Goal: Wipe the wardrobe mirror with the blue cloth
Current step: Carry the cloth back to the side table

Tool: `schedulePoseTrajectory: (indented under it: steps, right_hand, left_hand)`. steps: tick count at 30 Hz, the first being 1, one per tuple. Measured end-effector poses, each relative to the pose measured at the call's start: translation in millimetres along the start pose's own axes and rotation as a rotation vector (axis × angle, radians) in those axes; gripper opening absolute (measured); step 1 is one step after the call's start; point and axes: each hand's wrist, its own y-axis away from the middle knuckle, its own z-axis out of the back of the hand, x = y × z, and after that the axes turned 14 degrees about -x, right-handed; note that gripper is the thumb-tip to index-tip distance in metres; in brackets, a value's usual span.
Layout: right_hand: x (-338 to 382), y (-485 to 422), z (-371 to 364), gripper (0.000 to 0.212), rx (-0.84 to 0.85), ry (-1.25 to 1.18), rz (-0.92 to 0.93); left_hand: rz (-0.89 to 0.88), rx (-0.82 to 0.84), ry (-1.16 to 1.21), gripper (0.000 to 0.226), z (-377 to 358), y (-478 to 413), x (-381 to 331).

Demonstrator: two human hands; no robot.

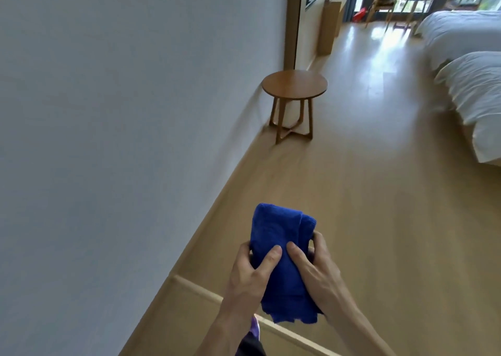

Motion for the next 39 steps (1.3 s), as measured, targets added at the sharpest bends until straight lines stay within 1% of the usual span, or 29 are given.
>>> schedulePoseTrajectory:
  steps: [3,5,11,18,20,23,26,29,33,37,39]
  right_hand:
    - [8,-35,-3,0.014,-0.052,0.003,0.001]
    - [17,-62,-6,0.012,-0.087,0.001,-0.012]
    - [50,-143,-14,0.016,-0.171,-0.036,-0.071]
    - [76,-208,-9,0.017,-0.254,-0.088,-0.084]
    - [79,-229,-2,0.017,-0.268,-0.096,-0.092]
    - [82,-265,11,0.024,-0.271,-0.072,-0.103]
    - [82,-307,28,0.031,-0.25,-0.065,-0.123]
    - [88,-353,52,0.029,-0.215,-0.085,-0.147]
    - [107,-413,90,0.032,-0.154,-0.076,-0.144]
    - [127,-467,119,0.03,-0.113,-0.067,-0.117]
    - [132,-487,127,0.029,-0.09,-0.07,-0.117]
  left_hand:
    - [-0.013,0.045,-0.019,0.036,-19,-37,-13]
    - [-0.015,0.086,-0.022,0.042,-32,-65,-25]
    - [-0.028,0.171,-0.077,0.059,-73,-145,-70]
    - [-0.056,0.262,-0.087,0.061,-121,-210,-105]
    - [-0.054,0.279,-0.092,0.067,-138,-225,-112]
    - [-0.055,0.289,-0.104,0.07,-167,-249,-119]
    - [-0.051,0.289,-0.094,0.055,-201,-269,-129]
    - [-0.029,0.273,-0.072,0.049,-245,-289,-143]
    - [-0.008,0.252,-0.051,0.054,-305,-314,-164]
    - [0.01,0.239,-0.011,0.048,-354,-336,-182]
    - [0.02,0.227,-0.001,0.049,-373,-348,-187]
